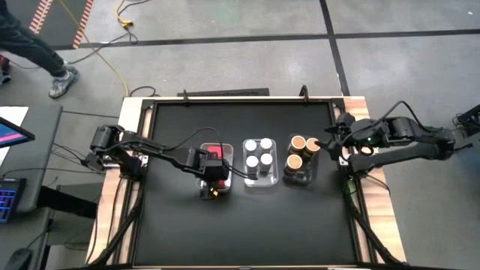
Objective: Sort spices by type
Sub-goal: Put the red seasoning can into the white bin, then adjust the black bin beside the transparent bin
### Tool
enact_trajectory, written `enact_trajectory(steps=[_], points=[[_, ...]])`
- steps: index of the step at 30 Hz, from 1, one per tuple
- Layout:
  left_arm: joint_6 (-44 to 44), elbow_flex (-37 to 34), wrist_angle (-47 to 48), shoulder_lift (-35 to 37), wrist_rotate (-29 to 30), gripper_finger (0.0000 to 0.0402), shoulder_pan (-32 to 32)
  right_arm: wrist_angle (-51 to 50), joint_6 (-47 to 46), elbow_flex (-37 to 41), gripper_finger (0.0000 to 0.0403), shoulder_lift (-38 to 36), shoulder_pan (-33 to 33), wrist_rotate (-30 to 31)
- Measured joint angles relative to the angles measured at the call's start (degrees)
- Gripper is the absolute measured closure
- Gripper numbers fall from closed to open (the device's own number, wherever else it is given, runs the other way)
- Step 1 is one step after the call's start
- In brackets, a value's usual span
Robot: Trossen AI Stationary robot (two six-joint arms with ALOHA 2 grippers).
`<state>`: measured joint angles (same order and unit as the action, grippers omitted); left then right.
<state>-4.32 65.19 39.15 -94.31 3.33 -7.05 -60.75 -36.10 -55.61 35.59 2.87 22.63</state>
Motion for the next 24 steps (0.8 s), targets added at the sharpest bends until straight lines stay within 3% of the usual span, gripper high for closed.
enact_trajectory(steps=[24], points=[[-0.54,1.57,0.33,14.35,0.03,0.0116,0.0,0.02,-0.31,0.0,0.001,0.02,-0.02,-0.09]])
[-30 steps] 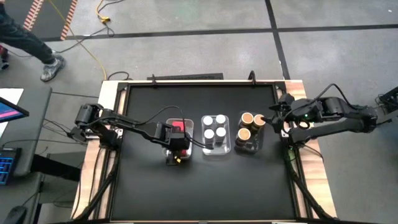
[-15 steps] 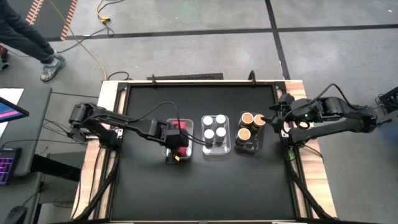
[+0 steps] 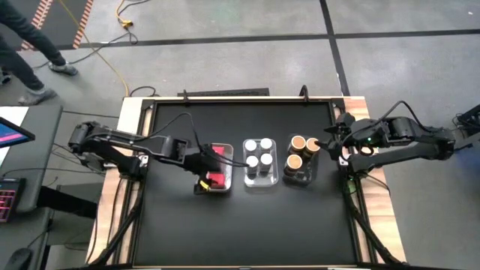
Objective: Sort spices by type
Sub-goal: Adjust the black bin beside the transparent bin
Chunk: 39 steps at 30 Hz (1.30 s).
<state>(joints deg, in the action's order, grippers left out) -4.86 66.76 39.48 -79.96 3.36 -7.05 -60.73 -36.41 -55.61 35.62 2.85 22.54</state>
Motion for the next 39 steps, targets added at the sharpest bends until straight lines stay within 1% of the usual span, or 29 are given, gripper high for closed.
enact_trajectory(steps=[5,10,20,28,30,35,39], points=[[-0.07,0.0,0.07,0.28,0.04,0.0116,0.0,-0.28,-6.48,-0.02,0.001,0.0,0.17,-0.57],[-0.11,0.0,0.07,0.26,0.04,0.0116,0.0,-0.39,-9.99,-0.02,0.001,0.0,0.15,-0.5],[0.48,0.0,0.04,0.22,0.04,0.0116,0.0,-0.61,-6.58,-0.02,0.001,0.01,0.0,-0.07],[-0.96,-2.55,-1.46,0.2,1.37,0.0116,0.0,-0.01,0.26,-0.02,0.001,0.81,-0.04,0.13],[-1.45,-3.29,-2.3,0.21,1.37,0.0116,0.01,0.0,0.13,-0.02,0.001,0.74,-0.04,0.14],[-1.0,-3.43,-3.28,0.22,1.39,0.0116,0.02,-0.11,-5.87,-0.02,0.001,0.81,0.02,0.13],[-0.86,-3.43,-3.02,0.21,1.41,0.0116,0.02,-1.16,-7.0,-0.02,0.001,1.29,0.02,0.13]])
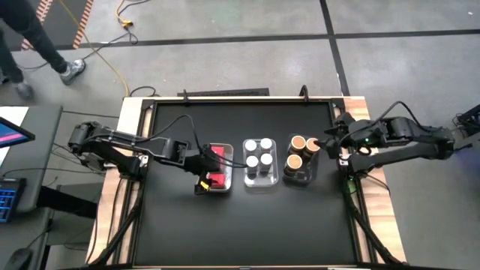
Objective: Sort spices by type
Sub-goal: Adjust the black bin beside the transparent bin
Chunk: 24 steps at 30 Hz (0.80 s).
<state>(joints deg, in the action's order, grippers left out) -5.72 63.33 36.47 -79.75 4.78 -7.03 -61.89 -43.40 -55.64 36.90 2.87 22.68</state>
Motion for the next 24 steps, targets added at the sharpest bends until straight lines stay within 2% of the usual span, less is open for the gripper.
enact_trajectory(steps=[8,13,19,24], points=[[3.92,0.0,0.02,0.01,0.22,0.0116,0.29,-5.71,-1.49,0.0,0.001,4.58,-0.02,-0.57],[4.82,0.0,0.11,-0.01,0.34,0.0116,1.61,-11.27,-13.31,0.0,0.001,8.21,-0.02,-4.95],[7.63,0.0,0.11,0.01,0.33,0.0116,2.62,-22.28,-33.23,0.0,0.0021,12.84,-0.02,-9.37],[10.62,0.0,0.13,0.0,0.33,0.0116,3.26,-22.0,-39.04,0.0,0.004,16.03,0.19,-12.85]])
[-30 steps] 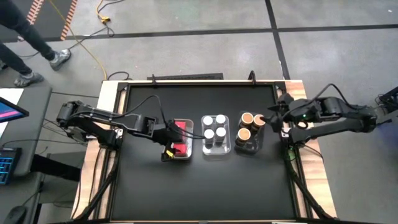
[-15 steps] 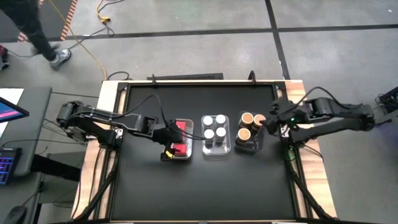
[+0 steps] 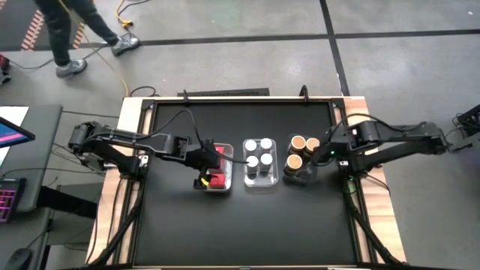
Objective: Sort spices by type
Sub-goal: Adjust the black bin beside the transparent bin
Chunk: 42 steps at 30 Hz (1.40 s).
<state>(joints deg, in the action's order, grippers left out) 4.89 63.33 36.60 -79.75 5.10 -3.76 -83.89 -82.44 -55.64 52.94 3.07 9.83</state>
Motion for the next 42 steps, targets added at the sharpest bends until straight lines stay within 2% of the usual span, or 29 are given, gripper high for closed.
enact_trajectory(steps=[5,10,14,19,23,27,35,42], points=[[1.35,0.0,0.58,0.01,-0.15,0.0116,1.45,0.78,-2.27,0.64,0.0063,4.06,0.1,-2.93],[2.3,-0.02,1.7,0.01,-2.3,0.0116,3.52,9.15,-5.35,8.37,0.0082,5.62,3.39,-7.02],[3.5,-0.02,1.68,-0.02,-3.37,0.0116,4.44,16.93,-11.05,13.27,0.0092,5.08,7.55,-7.16],[5.49,-0.02,1.66,-0.01,-3.38,0.0116,5.32,18.09,-14.91,16.12,0.0106,5.19,9.81,-7.11],[6.27,-0.02,1.53,0.0,-3.36,0.0116,6.23,18.6,-15.05,16.65,0.0133,5.32,9.64,-6.55],[6.5,-0.02,1.38,0.0,-3.35,0.0116,6.85,18.97,-14.61,16.65,0.0182,5.61,8.7,-5.64],[6.72,-0.02,1.4,0.0,-3.34,0.0116,7.05,19.72,-14.51,16.63,0.0312,5.61,8.02,-4.92],[7.36,-0.02,1.44,0.01,-3.34,0.0116,7.03,19.87,-13.68,16.63,0.0375,5.61,8.0,-4.13]])
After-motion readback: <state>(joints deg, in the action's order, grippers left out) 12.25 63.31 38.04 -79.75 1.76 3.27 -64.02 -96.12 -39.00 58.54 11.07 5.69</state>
